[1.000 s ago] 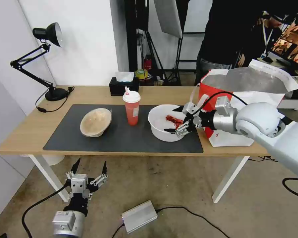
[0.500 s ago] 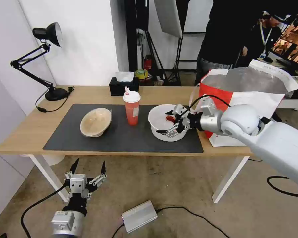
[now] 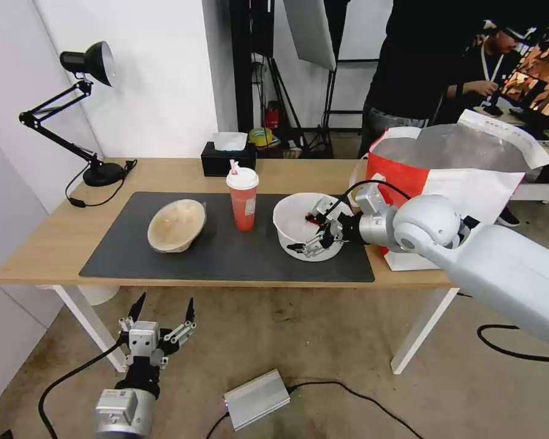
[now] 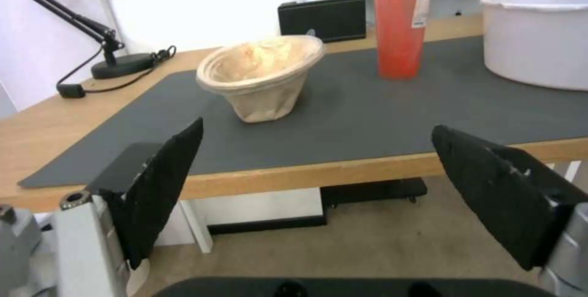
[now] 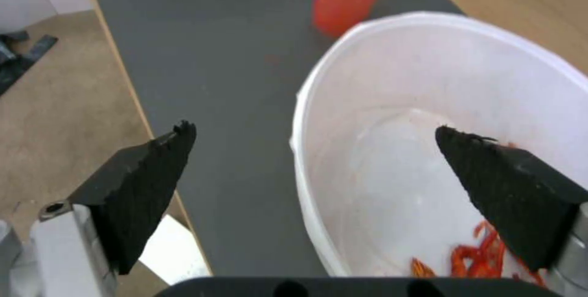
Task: Pick up the trash from the table and place it into the takeout bag.
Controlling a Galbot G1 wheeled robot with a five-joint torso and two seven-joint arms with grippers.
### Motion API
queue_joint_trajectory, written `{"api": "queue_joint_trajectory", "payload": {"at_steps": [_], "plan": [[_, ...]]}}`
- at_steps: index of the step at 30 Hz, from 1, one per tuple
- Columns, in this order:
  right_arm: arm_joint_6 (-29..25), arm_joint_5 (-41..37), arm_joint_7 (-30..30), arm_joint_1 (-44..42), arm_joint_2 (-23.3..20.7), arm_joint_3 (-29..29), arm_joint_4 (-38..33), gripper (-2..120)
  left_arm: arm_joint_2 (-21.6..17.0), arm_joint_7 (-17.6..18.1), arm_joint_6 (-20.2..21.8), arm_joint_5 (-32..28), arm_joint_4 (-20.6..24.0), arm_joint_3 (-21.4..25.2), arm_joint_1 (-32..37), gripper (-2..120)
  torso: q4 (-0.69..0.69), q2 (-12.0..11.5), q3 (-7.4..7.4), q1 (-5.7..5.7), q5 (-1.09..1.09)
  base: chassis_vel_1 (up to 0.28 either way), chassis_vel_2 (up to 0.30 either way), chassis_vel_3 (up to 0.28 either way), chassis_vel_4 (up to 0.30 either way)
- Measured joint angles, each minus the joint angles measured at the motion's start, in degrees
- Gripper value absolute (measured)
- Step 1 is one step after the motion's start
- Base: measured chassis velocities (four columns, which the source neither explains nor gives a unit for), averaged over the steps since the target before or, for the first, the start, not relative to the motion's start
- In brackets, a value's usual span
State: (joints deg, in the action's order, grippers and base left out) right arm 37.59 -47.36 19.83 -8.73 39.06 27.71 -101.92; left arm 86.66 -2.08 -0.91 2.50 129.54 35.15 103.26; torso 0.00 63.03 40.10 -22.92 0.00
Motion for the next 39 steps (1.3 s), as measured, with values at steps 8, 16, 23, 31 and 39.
{"api": "queue_joint_trajectory", "payload": {"at_steps": [8,16,23,31,39], "plan": [[0.80,0.29,-0.36,-0.09,-0.05,0.74,0.44,100,-0.01,0.02,-0.02,-0.09,-0.32,0.05,-0.22,100,0.00,0.00,0.00,0.00,0.00,0.000,0.000,0.000,0.000],[1.41,0.44,-0.72,0.09,-0.22,1.33,0.36,100,0.04,0.04,-0.18,-0.10,-0.24,0.09,-0.08,100,0.00,0.00,0.00,0.00,0.00,0.000,0.000,0.000,0.000],[1.54,0.48,-1.18,-0.23,-0.48,1.33,0.60,99,0.15,0.04,-0.20,-0.10,-0.05,0.08,-0.01,100,0.00,0.00,0.00,0.00,0.00,0.000,0.000,0.000,0.000],[1.53,0.71,-1.36,-0.85,-0.61,1.31,0.99,99,0.15,0.04,-0.20,-0.10,0.04,0.07,0.00,100,0.00,0.00,0.00,0.00,0.00,0.000,0.000,0.000,0.000],[1.47,0.97,-1.37,-1.03,-0.60,1.29,1.20,99,0.07,0.04,-0.20,-0.10,0.07,0.13,0.02,100,0.00,0.00,0.00,0.00,0.00,0.000,0.000,0.000,0.000]]}}
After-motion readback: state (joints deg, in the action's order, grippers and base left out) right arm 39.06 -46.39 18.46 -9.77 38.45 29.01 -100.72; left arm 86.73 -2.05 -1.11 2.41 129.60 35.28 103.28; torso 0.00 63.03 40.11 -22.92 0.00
